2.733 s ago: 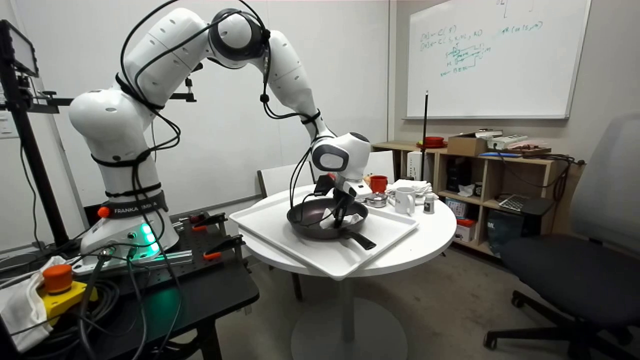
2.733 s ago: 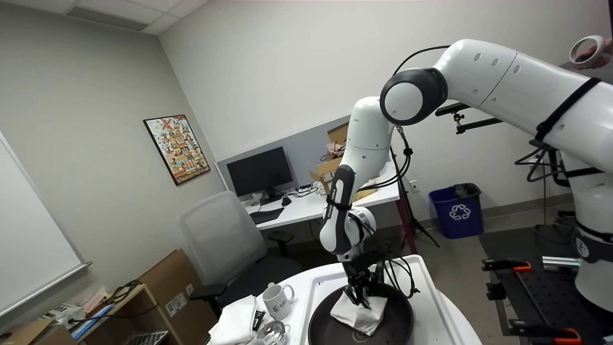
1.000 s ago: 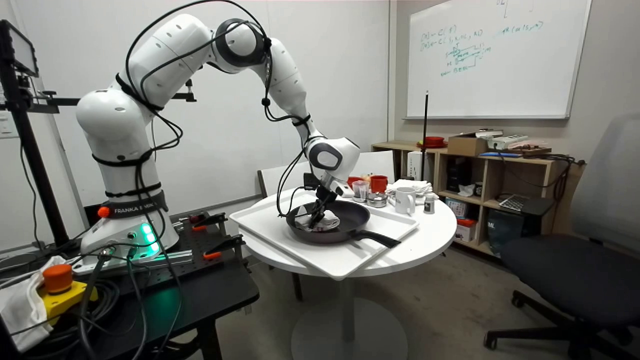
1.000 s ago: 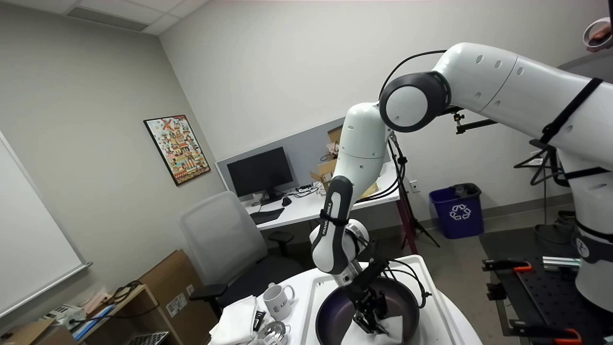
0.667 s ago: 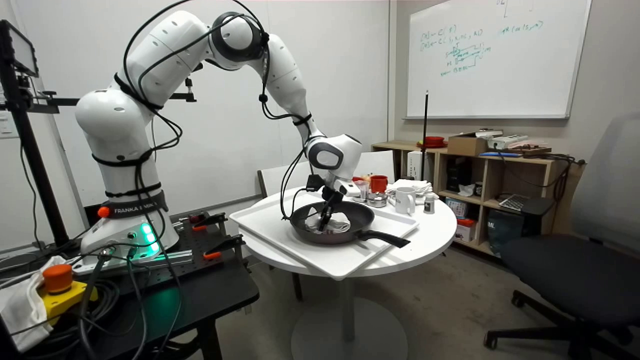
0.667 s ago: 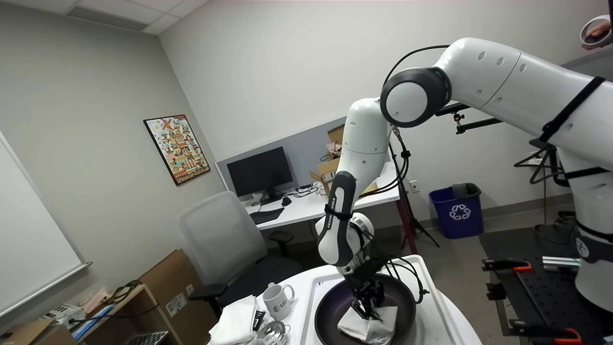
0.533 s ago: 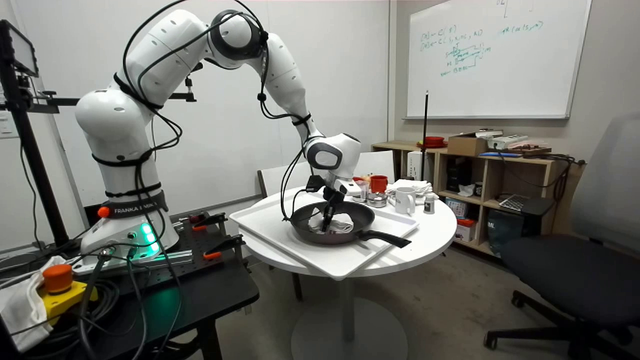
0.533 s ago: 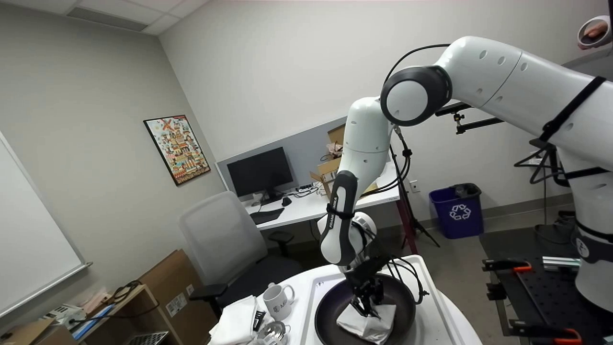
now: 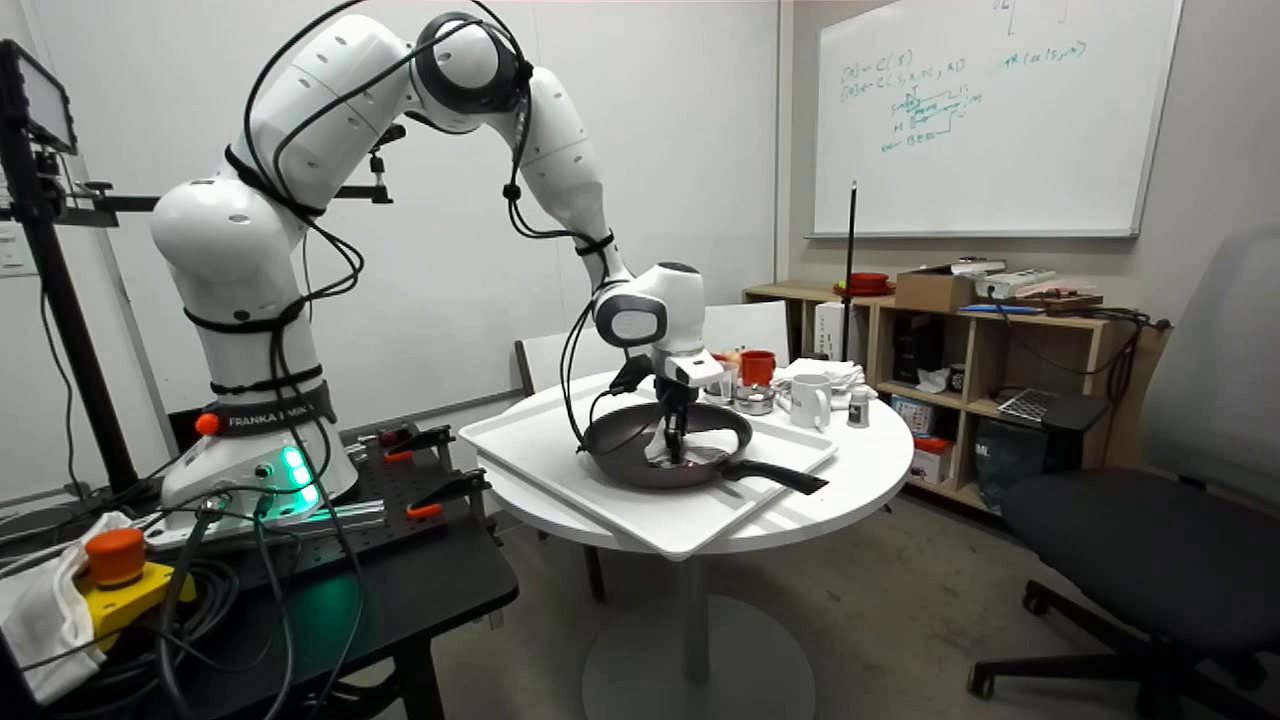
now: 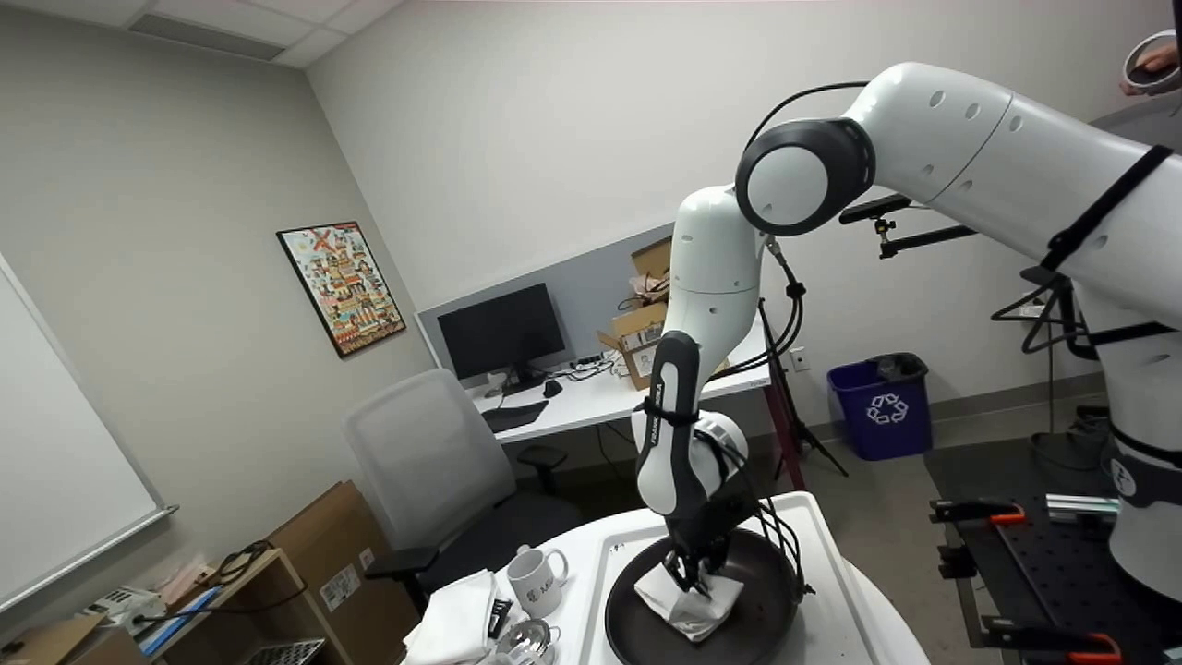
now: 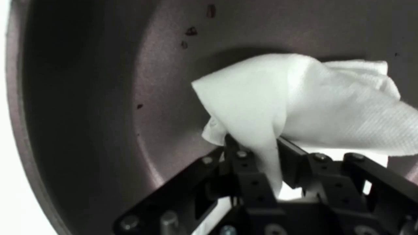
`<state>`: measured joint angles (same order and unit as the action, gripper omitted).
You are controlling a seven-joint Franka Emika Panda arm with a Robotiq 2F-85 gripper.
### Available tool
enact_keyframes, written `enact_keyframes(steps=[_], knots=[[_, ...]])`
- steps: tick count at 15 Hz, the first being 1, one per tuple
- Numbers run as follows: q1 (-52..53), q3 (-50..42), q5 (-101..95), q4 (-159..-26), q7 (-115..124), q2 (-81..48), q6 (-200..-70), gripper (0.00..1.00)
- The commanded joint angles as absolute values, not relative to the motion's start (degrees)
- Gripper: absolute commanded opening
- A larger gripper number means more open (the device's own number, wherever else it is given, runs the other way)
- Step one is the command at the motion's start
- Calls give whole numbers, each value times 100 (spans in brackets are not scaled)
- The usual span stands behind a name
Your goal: Use the towel to wipe the pan
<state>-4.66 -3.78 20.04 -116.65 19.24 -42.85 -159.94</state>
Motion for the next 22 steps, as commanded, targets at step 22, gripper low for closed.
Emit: enact_keyframes(steps=[22], knots=[[301,-20,1820,-10683,2140,-4849,-15152,4]])
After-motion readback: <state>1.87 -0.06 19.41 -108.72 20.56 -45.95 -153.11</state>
